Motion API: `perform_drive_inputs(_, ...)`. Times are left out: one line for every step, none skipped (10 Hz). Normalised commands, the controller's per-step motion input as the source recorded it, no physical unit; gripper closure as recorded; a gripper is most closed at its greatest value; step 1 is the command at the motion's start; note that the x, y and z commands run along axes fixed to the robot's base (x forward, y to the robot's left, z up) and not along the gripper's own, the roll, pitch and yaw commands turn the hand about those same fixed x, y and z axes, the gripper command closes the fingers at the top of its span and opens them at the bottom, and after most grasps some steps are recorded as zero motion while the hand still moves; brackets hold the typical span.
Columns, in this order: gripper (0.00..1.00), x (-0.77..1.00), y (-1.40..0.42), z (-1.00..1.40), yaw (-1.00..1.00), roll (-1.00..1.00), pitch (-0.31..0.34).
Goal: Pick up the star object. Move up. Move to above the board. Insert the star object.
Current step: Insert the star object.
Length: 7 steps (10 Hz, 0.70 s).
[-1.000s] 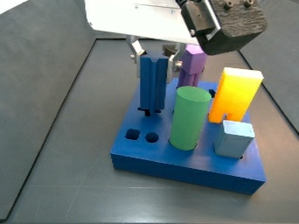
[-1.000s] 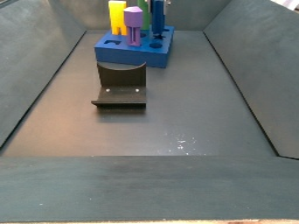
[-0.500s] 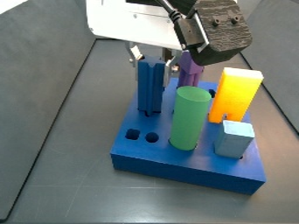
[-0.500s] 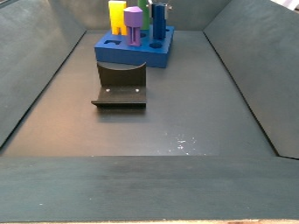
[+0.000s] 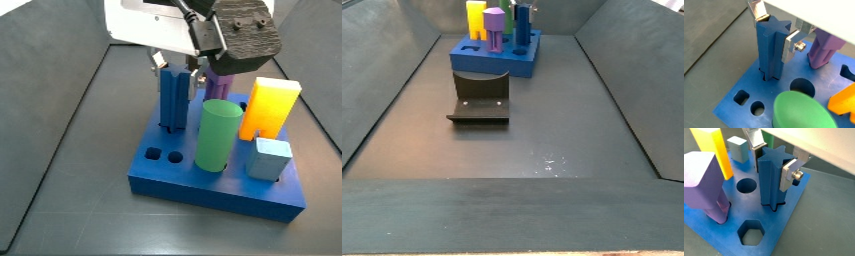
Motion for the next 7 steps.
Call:
perform_drive_inputs(1.00, 0.00, 0.00, -0.54, -0.29, 0.05, -0.004)
perform_drive_inputs(1.00, -0.09, 0.00, -0.53, -0.17, 0.08, 0.000)
perform_drive_inputs(1.00, -0.17, -0.01, -0.59, -0.04, 0.14, 0.000)
perform_drive_inputs(1.00, -0.21, -0.06, -0.77, 0.00, 0.21, 0.000)
perform_drive_inputs(1.00, -0.17, -0.06, -0.94, 0.00, 0.19, 0.000)
perform_drive_inputs(1.00, -0.11, -0.06, -1.00, 0.00, 0.14, 0.000)
perform_drive_inputs(1.00, 0.00, -0.03, -0.97, -0.01, 0.08, -0.010)
